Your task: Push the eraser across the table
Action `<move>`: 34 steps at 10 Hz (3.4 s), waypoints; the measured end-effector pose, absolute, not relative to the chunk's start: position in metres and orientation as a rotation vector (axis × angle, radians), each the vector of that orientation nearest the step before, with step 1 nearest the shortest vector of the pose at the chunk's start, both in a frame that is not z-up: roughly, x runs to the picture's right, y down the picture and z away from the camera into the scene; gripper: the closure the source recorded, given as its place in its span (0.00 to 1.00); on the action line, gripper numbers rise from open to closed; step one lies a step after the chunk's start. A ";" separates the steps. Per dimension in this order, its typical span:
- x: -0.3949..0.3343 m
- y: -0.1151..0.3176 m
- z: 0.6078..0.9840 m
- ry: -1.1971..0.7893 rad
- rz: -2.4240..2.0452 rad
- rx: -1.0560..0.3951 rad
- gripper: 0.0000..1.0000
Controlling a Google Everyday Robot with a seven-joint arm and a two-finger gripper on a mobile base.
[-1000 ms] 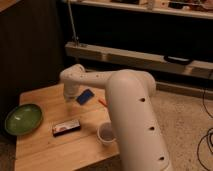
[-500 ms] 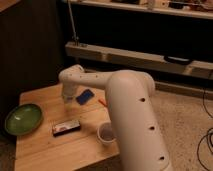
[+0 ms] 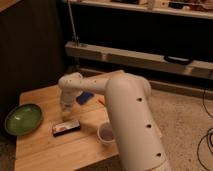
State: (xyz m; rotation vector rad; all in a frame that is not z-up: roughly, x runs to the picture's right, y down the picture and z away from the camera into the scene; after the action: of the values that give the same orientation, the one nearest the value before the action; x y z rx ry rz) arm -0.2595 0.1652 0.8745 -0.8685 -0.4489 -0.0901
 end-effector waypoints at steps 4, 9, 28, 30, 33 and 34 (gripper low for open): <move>-0.257 0.165 0.829 -0.412 -0.115 -0.908 1.00; -0.243 0.189 0.815 -0.372 -0.097 -0.986 1.00; -0.249 0.148 0.848 -0.391 -0.112 -0.841 1.00; -0.251 0.154 0.849 -0.399 -0.114 -0.860 1.00; -0.254 0.161 0.849 -0.408 -0.119 -0.885 1.00; -0.255 0.163 0.848 -0.410 -0.119 -0.897 1.00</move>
State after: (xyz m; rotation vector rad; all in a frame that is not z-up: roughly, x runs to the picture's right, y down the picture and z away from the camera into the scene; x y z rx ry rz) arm -0.2550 0.1634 0.8476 -0.8966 -0.4097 -0.1195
